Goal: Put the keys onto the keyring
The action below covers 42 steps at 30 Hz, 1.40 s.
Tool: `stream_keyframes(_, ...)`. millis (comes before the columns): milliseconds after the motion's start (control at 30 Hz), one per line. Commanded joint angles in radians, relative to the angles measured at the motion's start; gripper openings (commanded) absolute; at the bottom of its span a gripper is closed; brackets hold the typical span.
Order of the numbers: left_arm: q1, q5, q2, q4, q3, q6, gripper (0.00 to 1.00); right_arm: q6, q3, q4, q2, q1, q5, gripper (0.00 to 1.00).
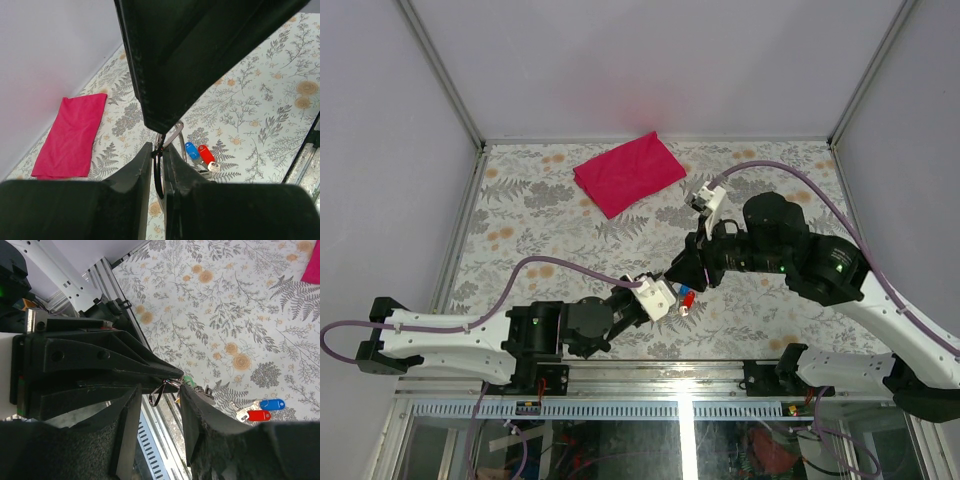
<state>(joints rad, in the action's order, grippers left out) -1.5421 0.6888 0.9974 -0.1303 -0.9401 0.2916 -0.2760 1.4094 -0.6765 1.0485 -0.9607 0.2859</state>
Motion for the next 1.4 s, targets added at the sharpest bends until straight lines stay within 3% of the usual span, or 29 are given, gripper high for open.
stream_keyframes(0, 0.000, 0.021, -0.004, 0.043, -0.049, -0.015, 0.00, 0.019, -0.002, 0.007, 0.011, 0.003, 0.035, 0.43)
stream_keyframes(267, 0.004, 0.022, -0.004, 0.038, -0.058, -0.020, 0.00, 0.024, -0.010, 0.000, 0.020, 0.003, 0.053, 0.41)
stream_keyframes(333, 0.006, 0.022, 0.000, 0.037, -0.059, -0.020, 0.00, 0.025, -0.012, -0.001, 0.022, 0.003, 0.056, 0.34)
stream_keyframes(500, 0.006, 0.019, 0.002, 0.036, -0.064, -0.021, 0.00, 0.029, -0.016, 0.007, 0.019, 0.003, 0.071, 0.02)
stream_keyframes(533, 0.008, 0.019, 0.001, 0.037, -0.064, -0.023, 0.00, 0.029, -0.015, 0.011, 0.017, 0.002, 0.076, 0.00)
stream_keyframes(700, 0.007, 0.016, -0.014, 0.058, -0.054, -0.015, 0.03, 0.019, -0.012, 0.042, -0.012, 0.004, 0.074, 0.00)
stream_keyframes(833, 0.008, -0.012, -0.073, 0.170, 0.015, 0.043, 0.27, 0.002, -0.002, 0.065, -0.036, 0.004, 0.077, 0.00)
stream_keyframes(900, 0.007, -0.034, -0.104, 0.232, 0.056, 0.078, 0.35, -0.015, 0.007, 0.069, -0.042, 0.003, 0.080, 0.00)
stream_keyframes(1133, 0.007, -0.150, -0.188, 0.452, 0.198, 0.233, 0.41, -0.078, 0.016, 0.086, -0.074, 0.003, 0.088, 0.00)
stream_keyframes(1367, 0.006, -0.196, -0.171, 0.526, 0.223, 0.378, 0.40, -0.120, 0.027, 0.087, -0.075, 0.003, 0.103, 0.00)
